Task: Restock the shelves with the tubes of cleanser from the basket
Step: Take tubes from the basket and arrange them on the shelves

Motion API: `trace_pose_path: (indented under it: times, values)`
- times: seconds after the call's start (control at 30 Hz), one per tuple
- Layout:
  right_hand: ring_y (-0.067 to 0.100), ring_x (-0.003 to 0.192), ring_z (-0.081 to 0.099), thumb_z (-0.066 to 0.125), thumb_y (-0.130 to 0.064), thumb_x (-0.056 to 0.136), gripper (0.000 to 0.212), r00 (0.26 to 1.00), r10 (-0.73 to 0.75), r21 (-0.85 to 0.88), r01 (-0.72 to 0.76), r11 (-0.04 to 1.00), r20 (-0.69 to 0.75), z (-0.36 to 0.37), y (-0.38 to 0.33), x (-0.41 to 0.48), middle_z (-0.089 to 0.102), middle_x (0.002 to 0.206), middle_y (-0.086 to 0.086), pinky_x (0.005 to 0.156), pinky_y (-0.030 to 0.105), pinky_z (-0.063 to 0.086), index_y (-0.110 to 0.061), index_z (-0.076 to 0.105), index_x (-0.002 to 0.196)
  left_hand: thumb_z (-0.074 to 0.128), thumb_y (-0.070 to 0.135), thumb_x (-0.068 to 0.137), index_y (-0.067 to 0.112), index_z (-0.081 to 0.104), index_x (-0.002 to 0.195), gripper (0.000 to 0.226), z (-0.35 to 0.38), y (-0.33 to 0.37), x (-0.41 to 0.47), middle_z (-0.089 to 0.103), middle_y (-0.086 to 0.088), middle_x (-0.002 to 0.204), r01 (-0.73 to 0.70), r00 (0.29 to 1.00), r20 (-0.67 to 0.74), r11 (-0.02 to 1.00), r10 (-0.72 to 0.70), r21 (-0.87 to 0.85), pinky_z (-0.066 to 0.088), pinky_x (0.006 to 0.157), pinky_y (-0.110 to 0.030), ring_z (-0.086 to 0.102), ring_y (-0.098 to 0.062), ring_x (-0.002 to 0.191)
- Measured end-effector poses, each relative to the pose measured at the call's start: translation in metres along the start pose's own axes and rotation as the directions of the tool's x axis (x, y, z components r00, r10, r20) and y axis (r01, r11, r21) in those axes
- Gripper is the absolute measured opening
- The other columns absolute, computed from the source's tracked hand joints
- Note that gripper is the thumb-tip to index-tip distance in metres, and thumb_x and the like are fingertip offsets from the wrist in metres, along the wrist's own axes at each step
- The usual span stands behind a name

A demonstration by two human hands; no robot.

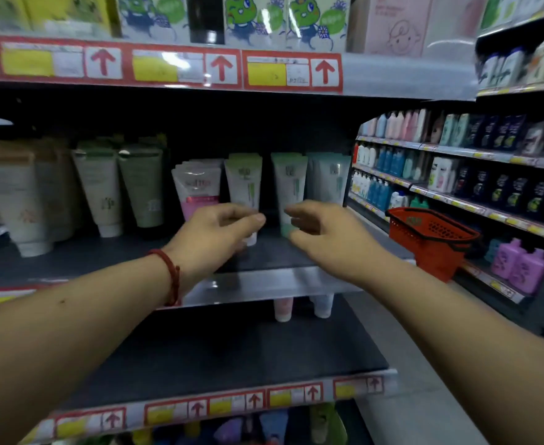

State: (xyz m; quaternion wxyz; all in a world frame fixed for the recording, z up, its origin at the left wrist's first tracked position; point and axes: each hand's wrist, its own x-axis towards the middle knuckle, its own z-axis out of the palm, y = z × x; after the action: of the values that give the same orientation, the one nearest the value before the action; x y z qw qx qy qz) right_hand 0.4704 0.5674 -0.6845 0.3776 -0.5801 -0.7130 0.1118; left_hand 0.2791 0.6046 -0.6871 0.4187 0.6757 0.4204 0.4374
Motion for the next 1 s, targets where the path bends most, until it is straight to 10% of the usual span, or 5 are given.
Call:
trace_pose_path:
  times: [0.3, 0.57, 1.0]
  values:
    - [0.018, 0.133, 0.049, 0.067, -0.035, 0.091, 0.06, 0.974, -0.129, -0.227, 0.17, 0.959, 0.185, 0.064, -0.062, -0.087, 0.054, 0.146, 0.0, 0.106, 0.029, 0.041, -0.023, 0.046, 0.146, 0.078, 0.031, 0.084, 0.025, 0.063, 0.13, 0.048, -0.071, -0.04, -0.124, 0.066, 0.011, 0.128, -0.286, 0.954, 0.087, 0.784, 0.286, 0.552, 0.049, 0.106, -0.032, 0.06, -0.003, 0.119]
    - [0.023, 0.139, 0.044, 0.067, -0.039, 0.091, 0.069, 0.923, -0.095, -0.278, 0.209, 0.938, 0.374, 0.146, -0.071, -0.163, 0.045, 0.153, 0.004, 0.112, 0.036, 0.039, -0.019, 0.039, 0.151, 0.074, 0.041, 0.086, 0.022, 0.048, 0.145, 0.068, -0.095, -0.1, -0.211, 0.052, 0.001, 0.147, -0.205, 0.978, 0.182, 0.618, 0.1, 0.759, 0.035, 0.108, -0.026, 0.048, -0.018, 0.134]
    - [0.028, 0.133, 0.048, 0.075, -0.043, 0.086, 0.079, 0.71, 0.21, -0.272, -0.026, 0.962, 0.672, 0.28, -0.003, -0.266, 0.047, 0.147, 0.009, 0.108, 0.037, 0.042, -0.017, 0.037, 0.151, 0.071, 0.051, 0.086, 0.027, 0.048, 0.144, 0.068, -0.08, -0.279, -0.304, 0.055, -0.001, 0.144, -0.048, 0.92, 0.285, 0.647, -0.267, 0.761, 0.046, 0.106, -0.041, 0.053, -0.024, 0.131]
